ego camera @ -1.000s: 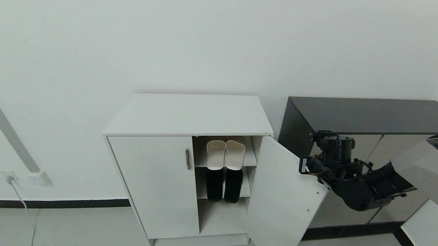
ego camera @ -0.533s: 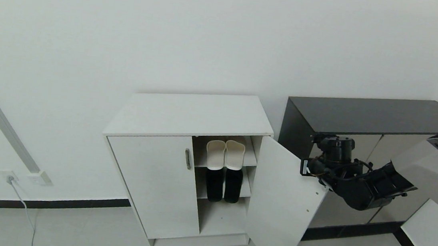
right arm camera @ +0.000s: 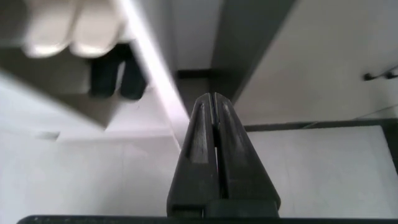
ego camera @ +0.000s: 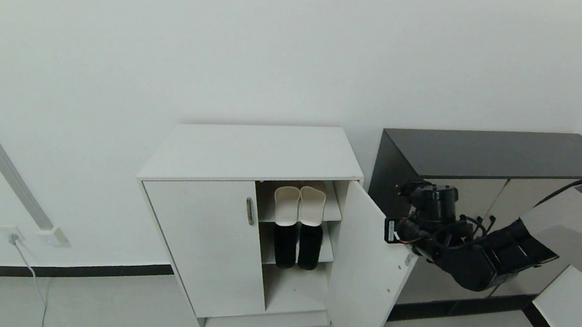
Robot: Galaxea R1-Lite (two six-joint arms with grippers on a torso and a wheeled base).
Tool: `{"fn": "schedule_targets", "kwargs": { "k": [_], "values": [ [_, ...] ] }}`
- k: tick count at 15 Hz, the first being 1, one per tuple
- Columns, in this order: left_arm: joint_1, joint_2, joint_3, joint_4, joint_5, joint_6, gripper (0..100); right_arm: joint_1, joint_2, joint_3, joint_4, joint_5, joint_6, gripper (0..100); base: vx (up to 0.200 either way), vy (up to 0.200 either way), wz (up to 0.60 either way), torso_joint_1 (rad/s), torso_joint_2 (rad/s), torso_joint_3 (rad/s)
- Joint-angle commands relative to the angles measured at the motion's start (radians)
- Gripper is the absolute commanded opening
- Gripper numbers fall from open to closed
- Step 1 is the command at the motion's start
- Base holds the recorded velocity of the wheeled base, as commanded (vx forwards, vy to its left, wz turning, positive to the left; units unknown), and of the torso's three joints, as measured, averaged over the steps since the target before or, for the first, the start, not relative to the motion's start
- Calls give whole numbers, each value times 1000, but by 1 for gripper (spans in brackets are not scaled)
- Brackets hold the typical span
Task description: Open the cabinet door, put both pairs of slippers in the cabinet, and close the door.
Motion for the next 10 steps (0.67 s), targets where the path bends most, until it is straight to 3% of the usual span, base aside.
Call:
{"fn": "schedule_targets", "kwargs": {
  "k": [1, 6, 10],
  "values": [
    [0, 2, 0, 0, 0, 0, 0, 46, -53, 34, -1, -1, 2, 0, 0, 0, 0, 0, 0, 0],
    [0, 2, 0, 0, 0, 0, 0, 146, -133, 125, -30, 30, -1, 0, 0, 0, 0, 0, 0, 0],
    [0, 0, 0, 0, 0, 0, 0, 152, -133, 181, -112, 56, -52, 0, 0, 0, 0, 0, 0, 0]
  ]
}}
